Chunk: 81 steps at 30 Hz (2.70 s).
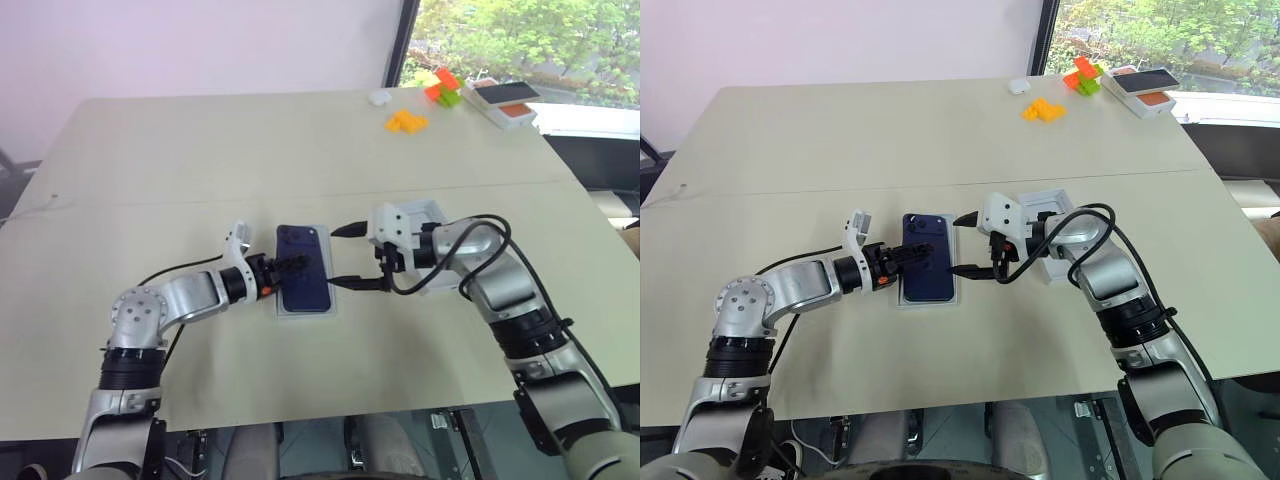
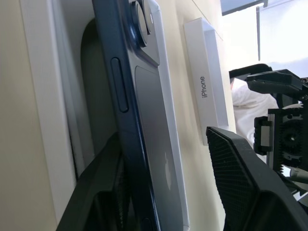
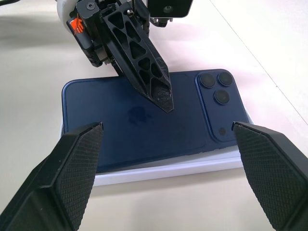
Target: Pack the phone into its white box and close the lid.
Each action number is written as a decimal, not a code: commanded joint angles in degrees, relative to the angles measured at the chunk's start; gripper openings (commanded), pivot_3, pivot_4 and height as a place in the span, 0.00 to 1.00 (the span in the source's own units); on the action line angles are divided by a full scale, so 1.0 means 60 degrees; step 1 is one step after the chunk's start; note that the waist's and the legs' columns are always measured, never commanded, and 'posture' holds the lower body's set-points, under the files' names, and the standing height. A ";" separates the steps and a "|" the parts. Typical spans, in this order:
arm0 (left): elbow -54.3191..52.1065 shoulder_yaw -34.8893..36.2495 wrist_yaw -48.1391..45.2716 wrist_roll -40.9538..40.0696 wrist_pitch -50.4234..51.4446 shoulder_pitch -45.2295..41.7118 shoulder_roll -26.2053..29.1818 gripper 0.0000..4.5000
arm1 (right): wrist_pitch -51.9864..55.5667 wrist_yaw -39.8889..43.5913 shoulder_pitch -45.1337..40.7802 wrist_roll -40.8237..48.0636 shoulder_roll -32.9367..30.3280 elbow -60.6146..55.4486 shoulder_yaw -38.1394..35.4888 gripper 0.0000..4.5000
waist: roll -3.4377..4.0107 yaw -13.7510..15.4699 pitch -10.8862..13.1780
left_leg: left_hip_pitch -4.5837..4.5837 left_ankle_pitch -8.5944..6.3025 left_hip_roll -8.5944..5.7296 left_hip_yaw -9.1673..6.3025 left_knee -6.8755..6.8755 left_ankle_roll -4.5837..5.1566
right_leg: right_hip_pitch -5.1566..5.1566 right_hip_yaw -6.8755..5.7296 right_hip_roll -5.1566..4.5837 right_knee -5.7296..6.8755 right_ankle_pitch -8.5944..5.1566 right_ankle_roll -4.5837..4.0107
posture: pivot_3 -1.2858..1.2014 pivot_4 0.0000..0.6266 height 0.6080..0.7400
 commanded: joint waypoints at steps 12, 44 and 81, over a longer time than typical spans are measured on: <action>-0.0338 -0.0037 0.1121 -0.1162 0.0504 -0.0626 0.0644 0.57 | -0.0219 -0.0088 -0.0126 -0.0028 0.0261 -0.0076 0.0017 1.00 | 0.0000 0.0049 0.0001 | -0.0012 0.0000 0.0000 -0.0009 0.0001 -0.0001 | -0.0011 0.0001 -0.0004 -0.0002 0.0000 0.0001 | 0.52 0.24 1.00; -0.2187 0.0298 0.1466 -0.3397 -0.0600 0.0114 0.3368 0.57 | -0.0277 -0.0191 -0.0278 -0.0027 0.0613 0.0257 -0.0022 1.00 | 0.0001 0.0048 0.0007 | -0.0016 0.0017 -0.0001 -0.0015 -0.0010 -0.0030 | -0.0023 0.0006 -0.0007 -0.0007 -0.0001 0.0001 | 0.52 0.24 1.00; -0.2785 0.2119 -0.4457 0.2564 -0.1159 0.2316 0.3823 0.58 | -0.0703 -0.2181 0.0594 -0.1796 0.1865 0.0974 0.1302 0.01 | -0.0014 0.0024 0.0002 | -0.0012 -0.0001 0.0004 0.0019 -0.0063 0.0003 | -0.0059 0.0031 -0.0016 -0.0013 0.0001 -0.0007 | 0.52 0.24 1.00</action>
